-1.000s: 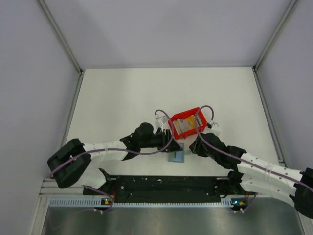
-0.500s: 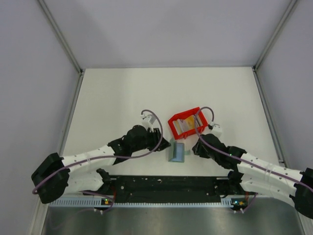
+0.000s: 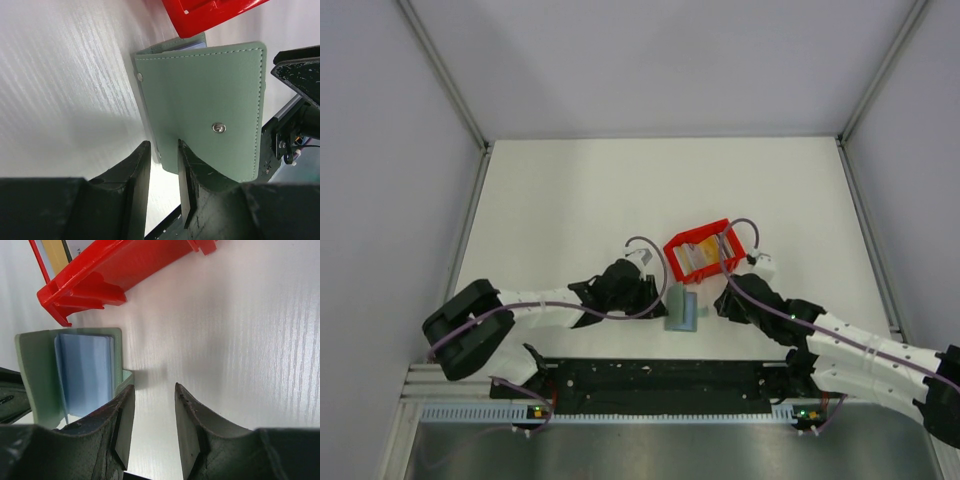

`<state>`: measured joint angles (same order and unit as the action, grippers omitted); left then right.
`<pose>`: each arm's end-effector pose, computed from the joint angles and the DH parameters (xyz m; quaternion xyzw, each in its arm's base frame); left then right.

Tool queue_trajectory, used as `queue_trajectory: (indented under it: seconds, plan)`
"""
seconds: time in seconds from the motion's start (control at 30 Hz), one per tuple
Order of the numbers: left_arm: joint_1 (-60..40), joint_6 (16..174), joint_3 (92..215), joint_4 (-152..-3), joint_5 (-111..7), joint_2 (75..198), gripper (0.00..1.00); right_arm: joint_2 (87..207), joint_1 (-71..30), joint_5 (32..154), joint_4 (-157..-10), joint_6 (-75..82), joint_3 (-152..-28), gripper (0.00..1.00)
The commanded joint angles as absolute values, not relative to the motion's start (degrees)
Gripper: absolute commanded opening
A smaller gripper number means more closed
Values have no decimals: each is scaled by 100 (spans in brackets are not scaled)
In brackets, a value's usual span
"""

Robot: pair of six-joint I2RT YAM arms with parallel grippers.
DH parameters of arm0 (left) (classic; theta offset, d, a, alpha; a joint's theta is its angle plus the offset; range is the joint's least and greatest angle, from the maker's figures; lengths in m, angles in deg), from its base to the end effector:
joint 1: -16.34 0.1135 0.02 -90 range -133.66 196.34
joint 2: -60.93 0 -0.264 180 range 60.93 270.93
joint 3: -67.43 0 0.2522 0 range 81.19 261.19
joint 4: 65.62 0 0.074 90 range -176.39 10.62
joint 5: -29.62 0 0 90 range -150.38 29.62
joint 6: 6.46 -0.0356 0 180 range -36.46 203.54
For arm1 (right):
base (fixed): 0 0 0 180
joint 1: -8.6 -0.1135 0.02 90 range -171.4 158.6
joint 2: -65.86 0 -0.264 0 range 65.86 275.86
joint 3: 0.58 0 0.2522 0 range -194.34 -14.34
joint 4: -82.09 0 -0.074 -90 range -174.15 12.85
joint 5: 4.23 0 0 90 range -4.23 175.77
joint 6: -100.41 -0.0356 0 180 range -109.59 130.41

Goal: Put the credit cards into the card holder
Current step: Close the card holder at the center of the board.

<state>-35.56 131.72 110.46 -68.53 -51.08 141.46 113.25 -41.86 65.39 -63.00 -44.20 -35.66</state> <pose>0.1557 -0.2080 0.1496 0.0633 0.9032 -0.3677 0.2120 0.1118 0.1160 0.1752 0.0977 0.9135 0.1847 0.3491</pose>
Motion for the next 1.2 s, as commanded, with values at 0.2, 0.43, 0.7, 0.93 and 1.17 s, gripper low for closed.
queue_trajectory:
  seconds: [0.2,0.43,0.7,0.93,1.17]
  plan:
    - [-3727,12969,11520,-6567,-5036,14706,35,11955,-4159,6880,-6471,-4346,-3877,38]
    - [-3982,12836,11801,-7147,-5448,15137,36,11772,-4159,7109,-6920,-4417,-3649,43]
    - [-4009,12880,11775,-7464,-5783,15146,38,11701,-4167,7478,-7052,-4522,-3491,54]
    - [-4009,12951,11757,-7675,-5985,15075,39,11481,-4176,7812,-7280,-4557,-3201,56]
    - [-4009,12994,11635,-7517,-5889,14830,42,11814,-4264,7936,-7728,-4645,-3060,57]
